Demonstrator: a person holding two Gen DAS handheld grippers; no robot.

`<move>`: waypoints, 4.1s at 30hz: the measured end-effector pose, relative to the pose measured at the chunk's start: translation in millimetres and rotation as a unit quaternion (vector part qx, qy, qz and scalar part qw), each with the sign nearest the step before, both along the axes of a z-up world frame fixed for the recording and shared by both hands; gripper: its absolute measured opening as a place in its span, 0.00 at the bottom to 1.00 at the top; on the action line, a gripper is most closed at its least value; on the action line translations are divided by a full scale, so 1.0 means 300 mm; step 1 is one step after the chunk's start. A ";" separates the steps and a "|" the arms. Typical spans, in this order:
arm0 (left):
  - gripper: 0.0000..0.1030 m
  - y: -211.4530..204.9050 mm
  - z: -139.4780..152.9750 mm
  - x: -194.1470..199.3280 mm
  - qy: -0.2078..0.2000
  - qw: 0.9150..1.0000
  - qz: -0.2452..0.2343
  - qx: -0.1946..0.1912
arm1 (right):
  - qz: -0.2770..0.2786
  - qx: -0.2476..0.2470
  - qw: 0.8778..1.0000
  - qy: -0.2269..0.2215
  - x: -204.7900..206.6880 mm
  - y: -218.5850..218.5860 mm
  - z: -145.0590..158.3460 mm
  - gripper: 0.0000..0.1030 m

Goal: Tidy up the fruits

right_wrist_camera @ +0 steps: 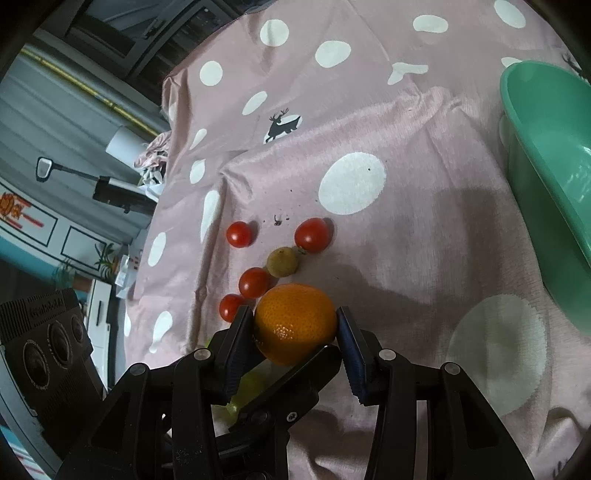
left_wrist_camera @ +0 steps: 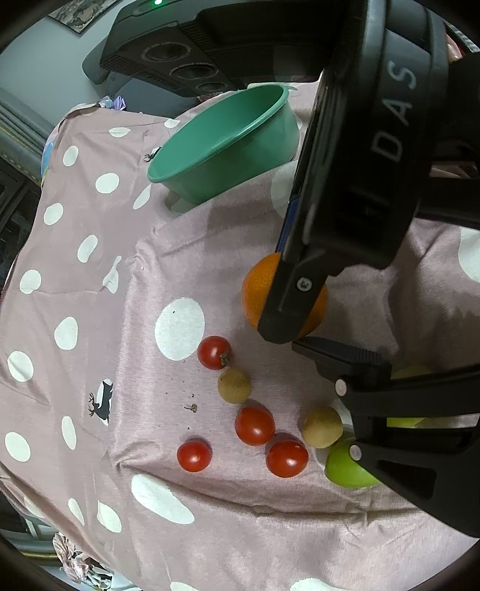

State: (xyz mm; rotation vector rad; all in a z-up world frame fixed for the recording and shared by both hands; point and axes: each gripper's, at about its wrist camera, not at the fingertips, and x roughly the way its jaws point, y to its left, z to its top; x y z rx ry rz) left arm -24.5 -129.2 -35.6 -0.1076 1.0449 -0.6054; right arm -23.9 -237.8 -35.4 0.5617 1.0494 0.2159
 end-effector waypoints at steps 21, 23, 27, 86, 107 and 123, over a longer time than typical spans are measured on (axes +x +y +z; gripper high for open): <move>0.43 -0.001 0.025 -0.018 -0.012 1.000 -0.001 -0.002 | -0.002 -0.006 1.000 -0.011 -0.011 0.009 0.023 0.47; 0.43 -0.001 0.030 -0.020 -0.015 1.000 -0.001 -0.003 | -0.002 -0.006 1.000 -0.013 -0.013 0.011 0.027 0.47; 0.43 0.000 0.041 -0.025 -0.022 1.000 -0.001 -0.005 | -0.002 -0.008 1.000 -0.020 -0.021 0.016 0.040 0.47; 0.42 -0.285 0.272 -0.144 -0.148 0.985 -0.089 -0.011 | -0.080 -0.035 0.985 -0.147 -0.214 -0.205 0.274 0.47; 0.42 -0.513 0.240 -0.147 -0.137 0.978 -0.154 -0.014 | -0.160 -0.034 0.977 -0.135 -0.283 -0.408 0.243 0.47; 0.42 -0.600 0.175 -0.120 -0.103 0.980 -0.171 -0.018 | -0.193 -0.027 0.976 -0.102 -0.283 -0.499 0.182 0.47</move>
